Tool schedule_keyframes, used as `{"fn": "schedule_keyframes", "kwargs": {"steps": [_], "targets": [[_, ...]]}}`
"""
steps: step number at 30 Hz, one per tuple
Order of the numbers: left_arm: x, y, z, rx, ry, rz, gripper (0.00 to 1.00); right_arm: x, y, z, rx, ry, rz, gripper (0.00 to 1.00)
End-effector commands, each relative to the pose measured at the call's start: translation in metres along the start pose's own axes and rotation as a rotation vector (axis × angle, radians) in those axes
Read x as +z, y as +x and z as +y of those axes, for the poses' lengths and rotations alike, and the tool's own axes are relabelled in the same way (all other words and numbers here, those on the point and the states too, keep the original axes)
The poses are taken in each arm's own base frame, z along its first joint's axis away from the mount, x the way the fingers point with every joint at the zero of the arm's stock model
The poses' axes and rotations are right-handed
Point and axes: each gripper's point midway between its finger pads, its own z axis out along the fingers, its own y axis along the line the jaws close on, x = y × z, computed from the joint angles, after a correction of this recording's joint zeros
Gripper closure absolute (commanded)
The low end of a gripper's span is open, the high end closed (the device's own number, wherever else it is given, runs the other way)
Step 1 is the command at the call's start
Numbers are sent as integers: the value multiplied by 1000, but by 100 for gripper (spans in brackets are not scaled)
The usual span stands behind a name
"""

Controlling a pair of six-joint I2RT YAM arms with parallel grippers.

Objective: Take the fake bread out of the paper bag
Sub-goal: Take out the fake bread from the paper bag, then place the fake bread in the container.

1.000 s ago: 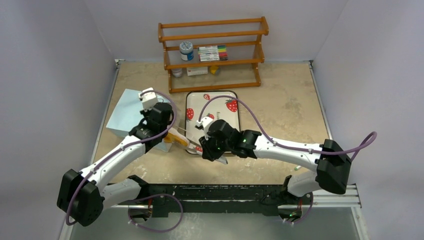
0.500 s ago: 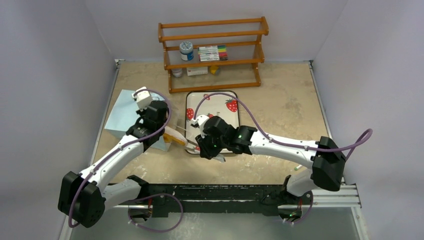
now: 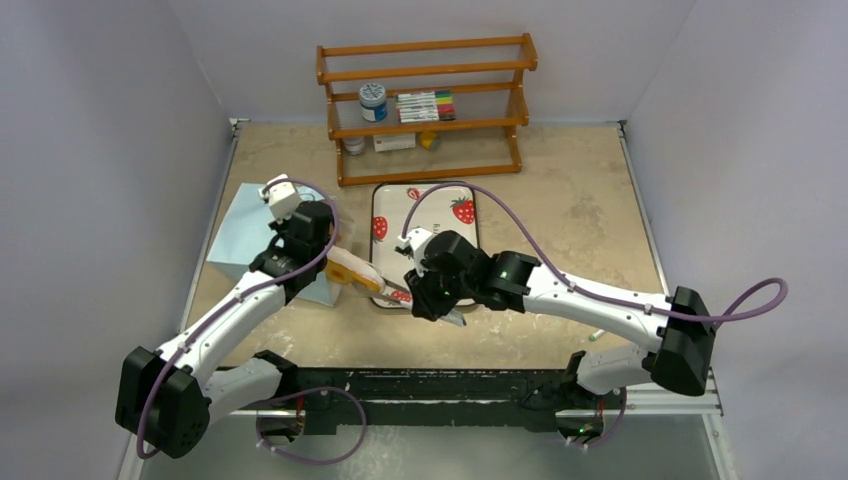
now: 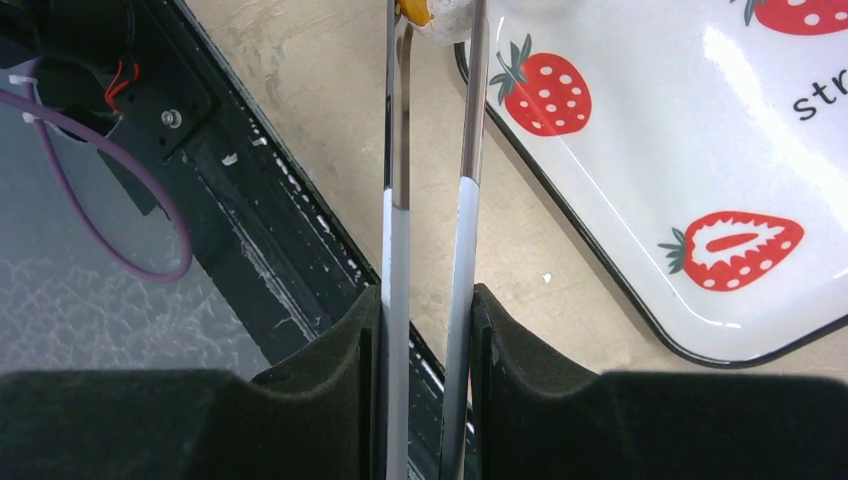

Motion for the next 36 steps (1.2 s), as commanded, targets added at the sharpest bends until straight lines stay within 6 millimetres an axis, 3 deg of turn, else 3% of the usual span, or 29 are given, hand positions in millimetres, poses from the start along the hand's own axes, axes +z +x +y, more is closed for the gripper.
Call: {"fn": "schedule_keyframes", "kwargs": {"steps": [1, 19, 27, 31, 36], "targets": [[-5, -25, -2, -84, -1, -57, 100, -16, -15, 5, -22, -19, -62, 99], [-5, -47, 15, -105, -61, -96, 100, -77, -1, 0, 60, 0, -128, 100], [-8, -50, 19, -97, -60, -92, 100, -101, -3, -16, 193, 94, -217, 100], [-10, -50, 22, -93, -58, -91, 100, -100, -4, -26, 277, 152, -246, 100], [-12, -52, 23, -87, -52, -90, 100, -74, -6, -35, 348, 189, -275, 100]]}}
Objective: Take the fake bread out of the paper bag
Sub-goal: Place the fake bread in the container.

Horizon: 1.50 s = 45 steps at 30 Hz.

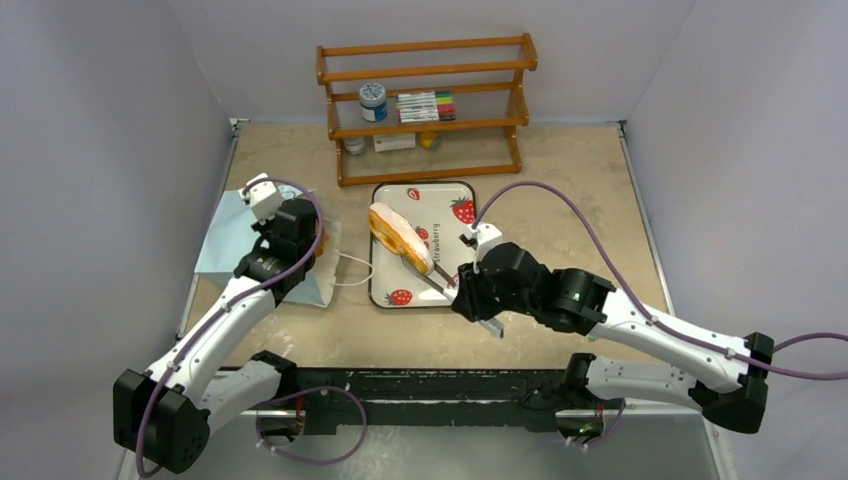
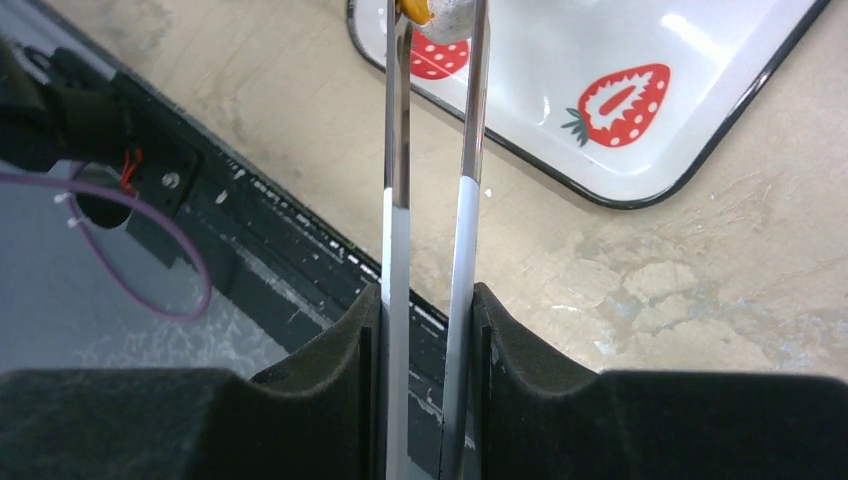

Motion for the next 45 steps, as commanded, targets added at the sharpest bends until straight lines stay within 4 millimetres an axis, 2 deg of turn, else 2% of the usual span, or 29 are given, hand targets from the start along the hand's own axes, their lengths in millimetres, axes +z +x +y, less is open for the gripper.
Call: {"fn": "schedule_keyframes", "kwargs": {"steps": [1, 5, 9, 15, 24, 28, 33, 36, 40, 45], "targets": [[-6, -27, -5, -60, 25, -51, 100, 24, -21, 2, 127, 31, -116, 100], [-8, -27, -6, -62, 36, -47, 100, 44, -32, 3, 244, 50, -182, 100], [-10, -29, -7, -62, 48, -42, 100, 54, -53, 3, 338, 43, -284, 100], [-11, -31, -12, -62, 66, -36, 100, 75, -74, -1, 417, 15, -325, 100], [-11, -32, -17, -60, 85, -30, 100, 104, -61, 9, 526, -59, -265, 95], [-10, -29, -18, -56, 89, -23, 100, 115, -56, 15, 529, -81, -225, 89], [-9, -28, -20, -53, 90, -22, 100, 128, -41, 17, 534, -90, -175, 77], [-8, -27, -20, -50, 91, -21, 100, 134, -37, 17, 524, -90, -154, 64], [-6, -24, -20, -44, 88, -16, 100, 141, -33, 19, 501, -93, -130, 43], [-4, -22, -21, -43, 87, -14, 100, 145, -28, 19, 486, -89, -103, 40]]}}
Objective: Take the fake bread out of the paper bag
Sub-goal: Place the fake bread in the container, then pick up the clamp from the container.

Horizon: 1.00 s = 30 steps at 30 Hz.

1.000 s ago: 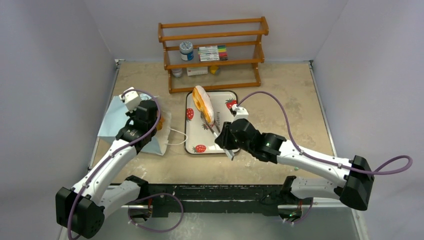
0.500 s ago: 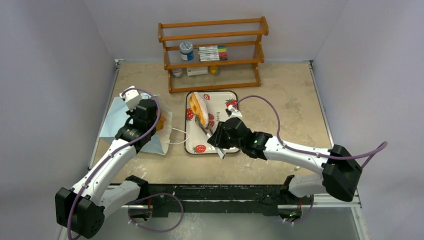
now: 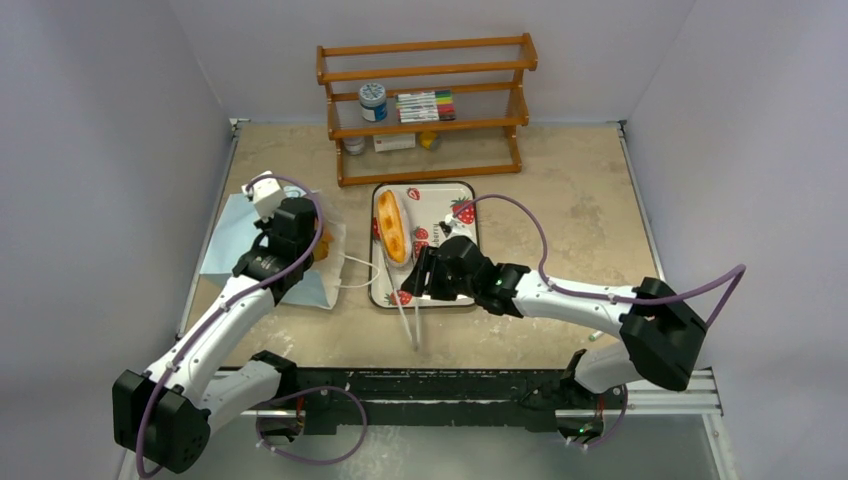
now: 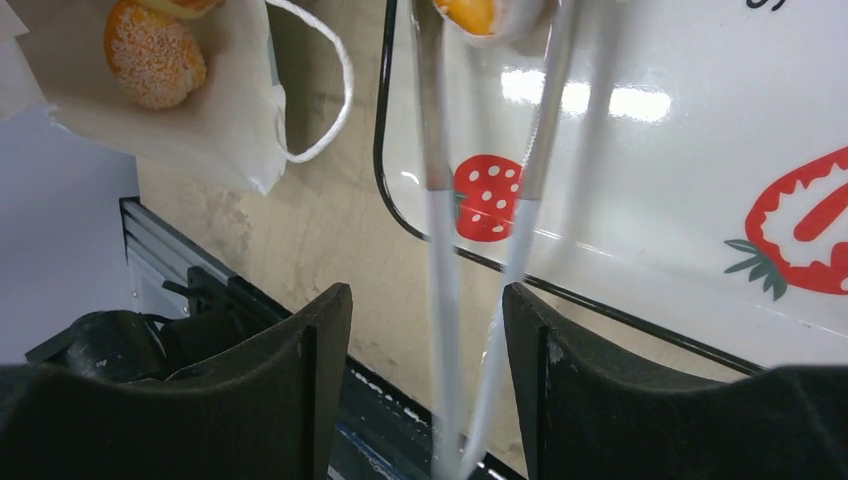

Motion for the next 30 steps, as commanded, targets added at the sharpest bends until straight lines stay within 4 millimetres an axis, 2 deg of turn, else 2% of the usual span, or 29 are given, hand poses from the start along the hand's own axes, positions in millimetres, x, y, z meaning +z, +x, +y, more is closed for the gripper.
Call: {"fn": "schedule_keyframes", "kwargs": {"steps": [1, 5, 11, 13, 17, 19, 22, 30], "targets": [[0, -26, -13, -66, 32, -65, 100, -3, -12, 22, -16, -72, -29, 40], [1, -25, -13, -64, 30, -66, 100, -5, -13, 16, -24, -59, -37, 41], [3, -21, -13, -64, 28, -60, 100, 2, -11, 11, -65, -44, -11, 39], [4, -21, -13, -61, 27, -60, 100, 4, -19, 15, -142, -41, -36, 30], [5, -21, -13, -52, 26, -60, 100, 17, -12, 15, -235, 18, 2, 1], [5, -22, -13, -47, 25, -60, 100, 24, -3, 12, -261, 38, 26, 0], [5, -23, -12, -44, 25, -61, 100, 31, -3, 20, -284, 52, 32, 0], [6, -21, -14, -48, 40, -51, 100, 51, 16, 5, -352, 177, 71, 0]]}}
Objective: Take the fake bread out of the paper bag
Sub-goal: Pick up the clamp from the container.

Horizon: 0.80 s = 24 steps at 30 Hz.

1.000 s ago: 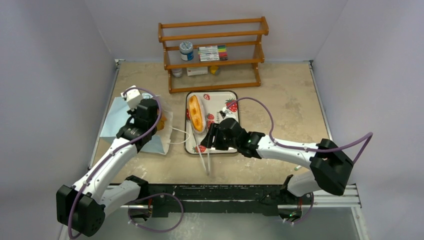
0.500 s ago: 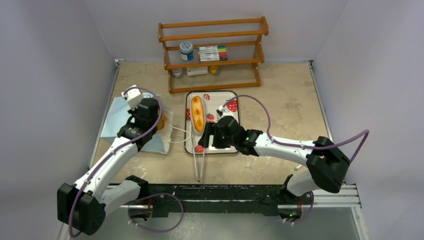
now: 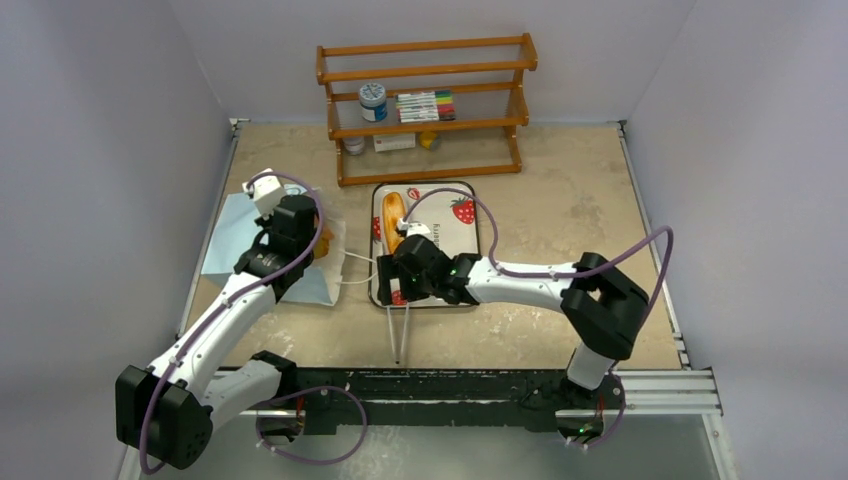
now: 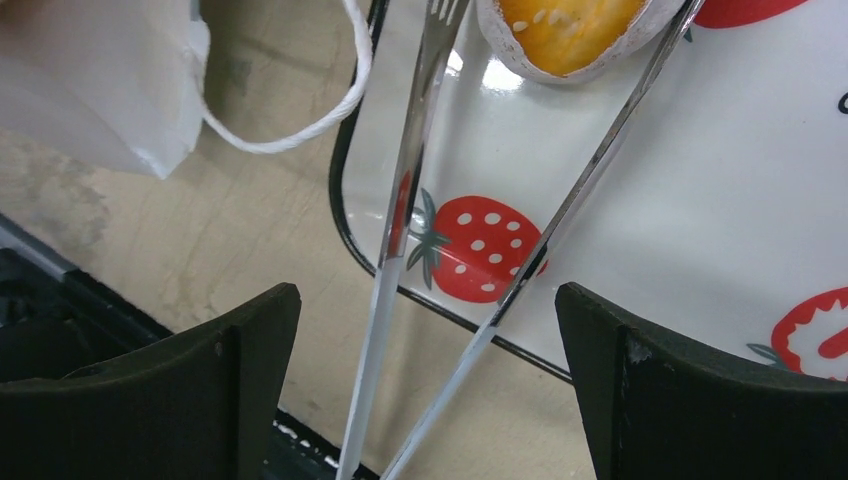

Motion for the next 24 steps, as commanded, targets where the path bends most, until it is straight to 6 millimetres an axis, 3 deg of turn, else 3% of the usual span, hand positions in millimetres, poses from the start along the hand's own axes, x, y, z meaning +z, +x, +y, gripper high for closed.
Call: {"fn": "schedule_keyframes", "kwargs": {"steps": [1, 7, 15, 18, 21, 24], "targets": [[-1, -21, -11, -48, 39, -50, 100, 5, -2, -2, -64, 100, -15, 0], [0, -20, -11, -52, 48, -45, 100, 16, 15, -10, -85, 179, 11, 1], [-1, -18, -9, -58, 50, -43, 100, 17, 29, -13, -129, 225, 22, 12], [-2, -18, -8, -65, 50, -45, 100, 15, 32, -13, -155, 230, 20, 22], [-3, -19, -6, -67, 47, -48, 100, 14, 33, -11, -170, 221, 16, 43], [-5, -22, -5, -70, 46, -54, 100, 13, 34, -11, -174, 219, 18, 48]]}}
